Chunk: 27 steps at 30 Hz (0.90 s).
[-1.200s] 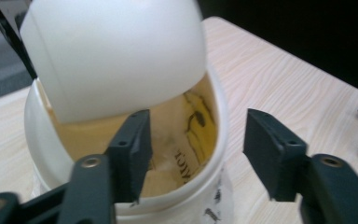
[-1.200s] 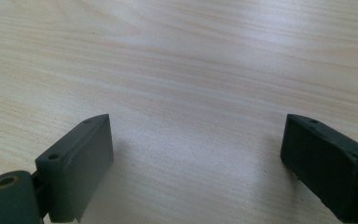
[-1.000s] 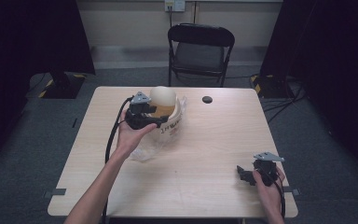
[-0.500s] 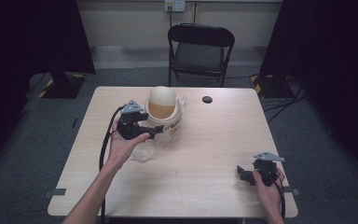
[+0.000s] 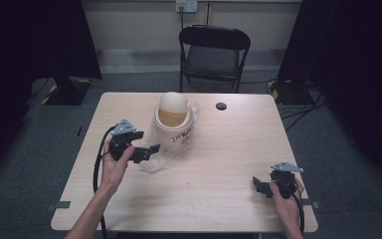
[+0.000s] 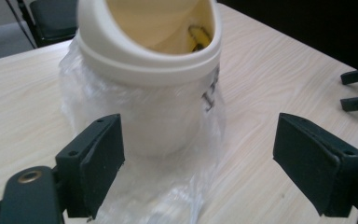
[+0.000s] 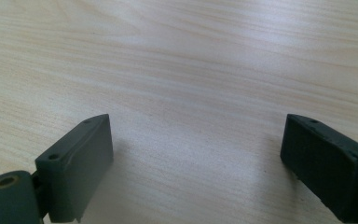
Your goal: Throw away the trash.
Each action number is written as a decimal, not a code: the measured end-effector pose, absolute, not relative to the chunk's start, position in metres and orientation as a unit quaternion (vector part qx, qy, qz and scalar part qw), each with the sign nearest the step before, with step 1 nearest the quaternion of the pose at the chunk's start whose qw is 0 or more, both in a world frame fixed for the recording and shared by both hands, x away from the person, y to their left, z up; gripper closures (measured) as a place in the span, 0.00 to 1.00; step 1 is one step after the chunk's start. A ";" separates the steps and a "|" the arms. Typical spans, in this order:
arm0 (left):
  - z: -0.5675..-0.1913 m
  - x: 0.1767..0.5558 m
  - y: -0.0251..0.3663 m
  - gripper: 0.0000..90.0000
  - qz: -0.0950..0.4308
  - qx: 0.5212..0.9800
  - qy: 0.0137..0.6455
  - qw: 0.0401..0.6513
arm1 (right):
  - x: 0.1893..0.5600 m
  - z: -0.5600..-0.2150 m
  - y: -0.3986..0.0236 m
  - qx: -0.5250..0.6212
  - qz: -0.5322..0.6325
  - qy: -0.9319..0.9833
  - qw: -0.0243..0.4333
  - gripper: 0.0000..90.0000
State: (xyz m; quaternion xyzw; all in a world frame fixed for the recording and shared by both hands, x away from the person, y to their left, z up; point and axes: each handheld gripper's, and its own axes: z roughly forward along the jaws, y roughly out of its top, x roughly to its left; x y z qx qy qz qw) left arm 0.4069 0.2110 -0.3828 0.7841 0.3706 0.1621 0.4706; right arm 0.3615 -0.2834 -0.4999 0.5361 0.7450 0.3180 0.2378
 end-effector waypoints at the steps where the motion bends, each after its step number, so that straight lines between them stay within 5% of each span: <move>1: -0.385 0.405 0.215 0.18 0.159 0.779 0.378 0.475 | 0.361 -0.500 -0.283 0.536 0.318 0.745 0.238 0.10; 27: -0.450 0.368 0.292 0.18 0.145 0.766 0.461 0.424 | 0.361 -0.500 -0.283 0.536 0.318 0.745 0.238 0.09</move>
